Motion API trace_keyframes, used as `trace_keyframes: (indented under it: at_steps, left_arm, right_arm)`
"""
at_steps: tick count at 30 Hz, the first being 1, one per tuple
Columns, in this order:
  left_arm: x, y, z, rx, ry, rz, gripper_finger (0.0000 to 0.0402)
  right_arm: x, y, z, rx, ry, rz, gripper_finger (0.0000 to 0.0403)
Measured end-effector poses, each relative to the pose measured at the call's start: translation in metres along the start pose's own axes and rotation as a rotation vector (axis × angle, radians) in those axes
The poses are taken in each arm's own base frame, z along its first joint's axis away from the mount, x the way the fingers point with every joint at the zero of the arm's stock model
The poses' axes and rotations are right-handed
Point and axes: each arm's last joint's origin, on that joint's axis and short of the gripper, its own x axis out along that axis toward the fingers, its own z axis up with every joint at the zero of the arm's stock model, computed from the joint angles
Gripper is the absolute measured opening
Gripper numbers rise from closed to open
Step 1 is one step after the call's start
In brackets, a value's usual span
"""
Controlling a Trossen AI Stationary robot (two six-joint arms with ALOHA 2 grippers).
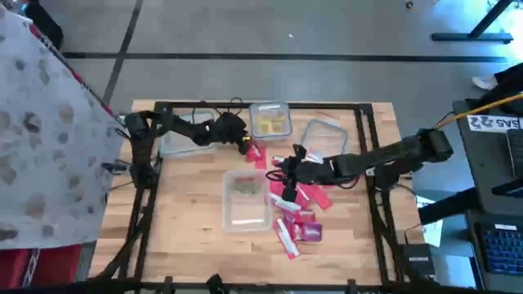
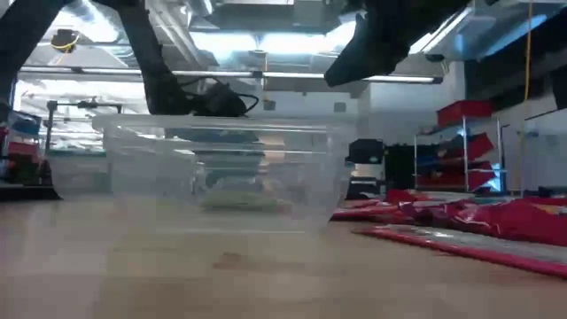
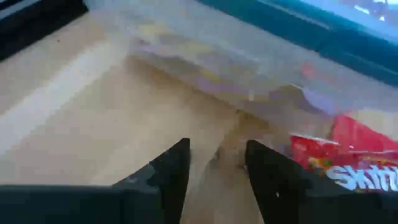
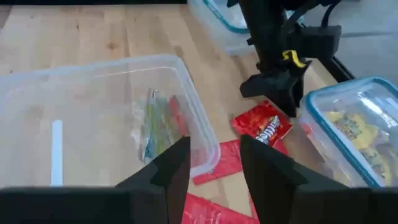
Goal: Sort candy
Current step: Put the red candy stick into the rectangular transparent bin
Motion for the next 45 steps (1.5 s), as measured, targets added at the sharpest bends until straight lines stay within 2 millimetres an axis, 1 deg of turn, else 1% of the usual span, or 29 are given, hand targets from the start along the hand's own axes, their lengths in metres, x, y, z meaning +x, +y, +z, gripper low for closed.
trace_keyframes:
  at_steps: [10,14,19,23,28,35,38,41,45]
  left_arm:
    - [0.000,-0.013,-0.001,0.023,-0.008,-0.035,0.0143]
    - [-0.005,-0.020,0.002,0.018,-0.007,-0.062,0.0143]
    - [-0.017,-0.033,0.011,0.028,-0.038,-0.095,0.0143]
    - [-0.018,-0.045,0.007,0.057,-0.009,-0.105,0.0143]
    - [-0.019,-0.052,-0.001,0.140,0.034,0.043,0.0143]
    - [-0.026,-0.066,0.004,0.135,-0.019,0.027,0.0143]
    - [-0.032,-0.065,0.006,0.114,-0.006,0.066,0.0143]
    - [-0.040,-0.061,0.004,0.080,0.043,0.167,0.0143]
    - [-0.054,-0.064,0.002,0.070,0.109,0.233,0.0143]
  right_arm:
    - [0.000,0.000,0.000,0.000,-0.001,0.000,0.0127]
    - [0.000,0.000,0.000,0.000,0.001,0.000,0.0127]
    - [0.000,0.000,0.000,-0.001,0.001,-0.001,0.0127]
    - [0.000,0.000,0.000,-0.007,0.002,-0.003,0.0127]
    - [0.000,0.000,0.000,-0.011,0.001,-0.003,0.0127]
    - [0.000,0.000,0.000,-0.011,0.001,-0.004,0.0127]
    - [0.000,0.000,0.000,-0.011,0.001,-0.004,0.0127]
    - [0.000,-0.001,-0.001,-0.013,0.006,-0.005,0.0127]
    - [0.000,-0.001,-0.001,-0.014,0.006,-0.006,0.0127]
